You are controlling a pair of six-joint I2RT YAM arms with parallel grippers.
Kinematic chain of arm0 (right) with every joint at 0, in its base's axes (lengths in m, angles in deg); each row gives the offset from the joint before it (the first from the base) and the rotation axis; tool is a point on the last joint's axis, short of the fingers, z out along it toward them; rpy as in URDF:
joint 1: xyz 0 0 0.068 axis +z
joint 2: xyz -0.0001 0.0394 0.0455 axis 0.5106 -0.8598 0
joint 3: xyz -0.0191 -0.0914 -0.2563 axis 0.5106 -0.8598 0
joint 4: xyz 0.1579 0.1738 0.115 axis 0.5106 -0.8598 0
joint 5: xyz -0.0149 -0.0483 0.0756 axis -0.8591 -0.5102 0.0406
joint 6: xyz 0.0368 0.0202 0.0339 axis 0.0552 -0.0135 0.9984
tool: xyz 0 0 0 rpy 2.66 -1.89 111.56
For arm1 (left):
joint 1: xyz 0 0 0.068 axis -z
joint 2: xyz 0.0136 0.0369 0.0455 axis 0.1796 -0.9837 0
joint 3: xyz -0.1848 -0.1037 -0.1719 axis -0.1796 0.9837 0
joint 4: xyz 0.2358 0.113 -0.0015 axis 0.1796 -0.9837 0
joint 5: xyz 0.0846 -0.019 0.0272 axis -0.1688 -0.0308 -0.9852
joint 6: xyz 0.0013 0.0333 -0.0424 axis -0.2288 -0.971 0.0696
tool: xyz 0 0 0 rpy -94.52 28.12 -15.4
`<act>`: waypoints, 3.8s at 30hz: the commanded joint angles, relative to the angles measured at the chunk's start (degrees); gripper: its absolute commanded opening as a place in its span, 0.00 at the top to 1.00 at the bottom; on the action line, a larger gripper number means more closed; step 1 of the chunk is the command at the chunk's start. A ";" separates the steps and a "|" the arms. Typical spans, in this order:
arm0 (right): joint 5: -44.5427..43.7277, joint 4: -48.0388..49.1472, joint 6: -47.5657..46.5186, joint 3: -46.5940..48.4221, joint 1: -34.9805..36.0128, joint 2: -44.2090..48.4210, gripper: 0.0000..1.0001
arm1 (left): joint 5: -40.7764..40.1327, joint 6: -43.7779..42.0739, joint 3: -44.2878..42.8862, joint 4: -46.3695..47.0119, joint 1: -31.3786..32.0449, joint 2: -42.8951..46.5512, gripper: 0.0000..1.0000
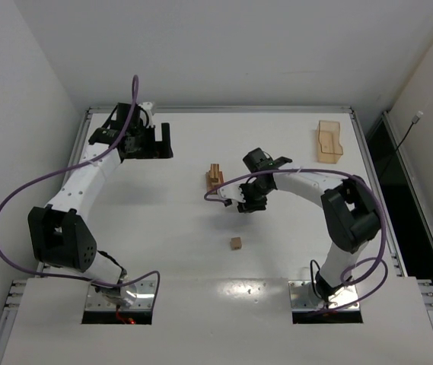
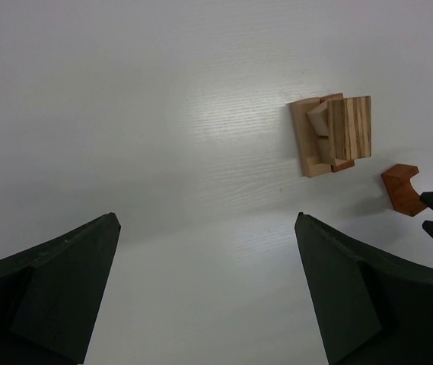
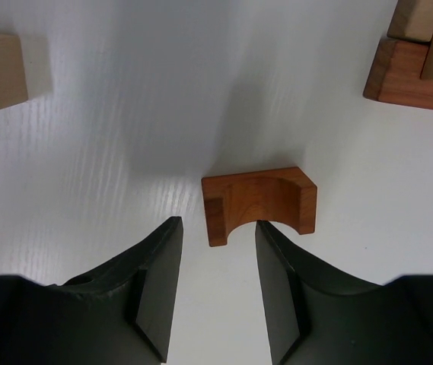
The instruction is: Build the wood block tower
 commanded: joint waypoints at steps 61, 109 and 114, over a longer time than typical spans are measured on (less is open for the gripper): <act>71.33 -14.44 57.74 26.86 -14.39 -7.86 1.00 | 17.23 -33.76 51.12 34.62 13.17 57.56 0.09; 71.33 -13.12 74.62 37.32 -3.85 -6.72 1.00 | -19.41 -35.35 60.80 71.97 46.49 50.64 0.43; 71.33 -13.65 74.62 37.85 -3.23 -6.72 1.00 | -19.42 -37.80 63.86 78.37 47.02 50.11 0.43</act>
